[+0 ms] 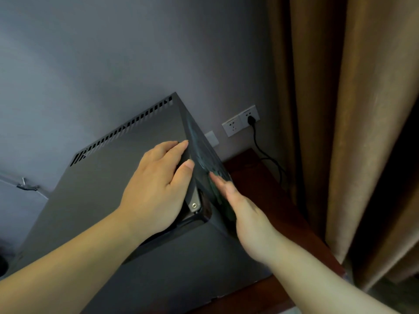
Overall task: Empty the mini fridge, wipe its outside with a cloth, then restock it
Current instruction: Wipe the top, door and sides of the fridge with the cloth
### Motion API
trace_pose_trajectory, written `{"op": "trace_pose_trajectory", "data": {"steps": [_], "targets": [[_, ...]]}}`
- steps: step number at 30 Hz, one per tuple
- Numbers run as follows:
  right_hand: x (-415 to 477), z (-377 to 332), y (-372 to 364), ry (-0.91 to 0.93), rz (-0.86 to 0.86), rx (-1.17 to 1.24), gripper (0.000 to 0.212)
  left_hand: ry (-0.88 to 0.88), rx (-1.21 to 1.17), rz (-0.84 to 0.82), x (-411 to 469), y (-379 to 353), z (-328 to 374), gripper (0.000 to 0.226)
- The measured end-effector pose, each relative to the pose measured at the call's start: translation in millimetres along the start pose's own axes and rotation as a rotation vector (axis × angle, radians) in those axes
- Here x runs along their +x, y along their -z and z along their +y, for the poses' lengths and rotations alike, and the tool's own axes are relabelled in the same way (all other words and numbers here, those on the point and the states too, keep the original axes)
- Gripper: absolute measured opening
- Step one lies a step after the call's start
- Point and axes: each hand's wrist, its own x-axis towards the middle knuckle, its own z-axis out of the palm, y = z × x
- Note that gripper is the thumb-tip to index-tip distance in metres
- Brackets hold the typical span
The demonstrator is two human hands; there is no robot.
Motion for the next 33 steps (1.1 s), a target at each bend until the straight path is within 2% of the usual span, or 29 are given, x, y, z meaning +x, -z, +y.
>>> {"op": "trace_pose_trajectory", "data": {"steps": [4, 7, 10, 15, 17, 20, 23, 27, 31, 33], "targets": [[0, -1, 0, 0.053, -0.023, -0.043, 0.063, 0.0, 0.003, -0.002, 0, 0, 2, 0.064], [-1, 21, 2, -0.013, 0.011, -0.008, 0.075, 0.004, 0.004, -0.004, -1, 0, 2, 0.06], [-1, 24, 4, -0.065, 0.015, 0.07, 0.075, 0.005, 0.004, -0.004, -1, 1, 2, 0.062], [0, 11, 2, 0.014, -0.036, 0.028, 0.058, 0.011, 0.02, -0.006, -1, 1, 3, 0.064], [-1, 28, 7, -0.023, -0.017, 0.033, 0.056, 0.016, 0.02, -0.008, -1, 1, 4, 0.064], [1, 45, 12, -0.136, 0.045, 0.107, 0.043, 0.016, 0.022, -0.006, -2, 1, 5, 0.065], [5, 41, 12, -0.136, 0.012, 0.215, 0.064, 0.02, 0.025, -0.004, -2, 1, 5, 0.065], [4, 38, 11, -0.068, -0.05, 0.088, 0.061, 0.024, 0.039, -0.013, -3, 1, 6, 0.066], [-1, 71, 21, -0.222, 0.041, 0.152, 0.057, 0.019, 0.045, -0.017, -3, 2, 5, 0.072], [0, 77, 23, -0.279, 0.05, 0.223, 0.075, 0.017, 0.047, -0.023, -3, 1, 5, 0.074]]}}
